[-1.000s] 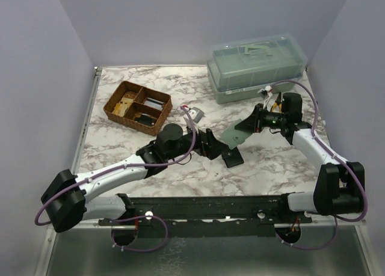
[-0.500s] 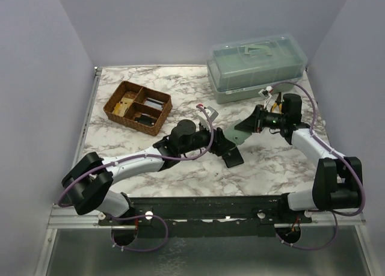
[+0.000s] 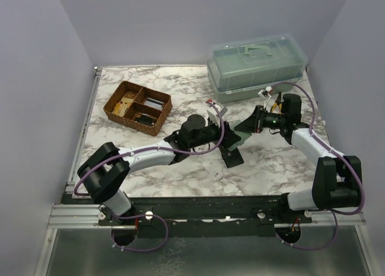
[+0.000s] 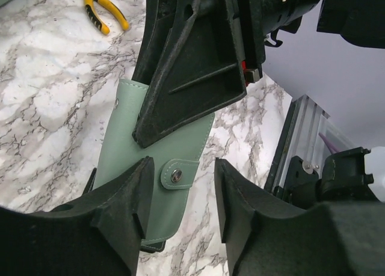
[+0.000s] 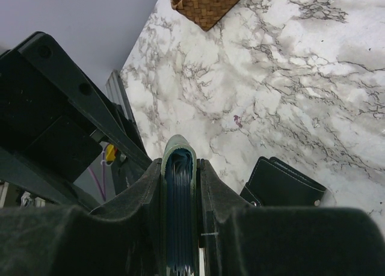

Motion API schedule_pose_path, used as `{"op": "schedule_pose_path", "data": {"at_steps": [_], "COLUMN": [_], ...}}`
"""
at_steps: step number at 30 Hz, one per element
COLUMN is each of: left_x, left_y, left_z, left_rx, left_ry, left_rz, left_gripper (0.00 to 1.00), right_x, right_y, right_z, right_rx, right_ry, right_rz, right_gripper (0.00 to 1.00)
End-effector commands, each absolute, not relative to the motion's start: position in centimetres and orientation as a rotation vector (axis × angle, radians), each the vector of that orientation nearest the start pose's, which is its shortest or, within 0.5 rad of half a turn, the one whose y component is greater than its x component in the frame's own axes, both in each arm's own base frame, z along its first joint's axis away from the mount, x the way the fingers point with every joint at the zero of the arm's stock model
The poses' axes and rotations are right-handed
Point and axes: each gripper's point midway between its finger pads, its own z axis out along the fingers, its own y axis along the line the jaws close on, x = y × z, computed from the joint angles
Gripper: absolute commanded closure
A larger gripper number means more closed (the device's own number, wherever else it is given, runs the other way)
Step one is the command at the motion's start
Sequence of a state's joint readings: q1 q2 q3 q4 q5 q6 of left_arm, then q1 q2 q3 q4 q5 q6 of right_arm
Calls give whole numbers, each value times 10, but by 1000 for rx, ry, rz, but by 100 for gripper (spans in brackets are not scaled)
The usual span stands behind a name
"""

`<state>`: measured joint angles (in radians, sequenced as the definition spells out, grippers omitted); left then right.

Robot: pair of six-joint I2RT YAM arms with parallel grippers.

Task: Take the credit cards out of the card holder
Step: Open the card holder.

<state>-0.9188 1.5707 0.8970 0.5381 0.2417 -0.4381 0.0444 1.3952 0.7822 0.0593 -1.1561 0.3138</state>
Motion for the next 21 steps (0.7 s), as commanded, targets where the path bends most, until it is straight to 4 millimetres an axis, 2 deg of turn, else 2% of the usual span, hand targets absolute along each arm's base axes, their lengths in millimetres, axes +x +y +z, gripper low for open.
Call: {"op": "schedule_pose_path", "data": {"at_steps": [1, 5, 13, 21], "left_x": [247, 242, 221, 242], "left_y": [-426, -427, -429, -411], "left_z": [204, 204, 203, 171], "left_rx": [599, 614, 671, 666], "left_ry": [1751, 1772, 1831, 1968], "left_rz": [-1212, -1235, -1334, -1048], "left_gripper": [54, 63, 73, 65], "right_x": [290, 290, 291, 291], "right_y": [182, 182, 182, 182], "right_z": [185, 184, 182, 181], "right_rx": [-470, -466, -461, -462], "right_ry": [1973, 1977, 1984, 1985], "right_rz": [1478, 1479, 1481, 1485], "right_gripper": [100, 100, 100, 100]}}
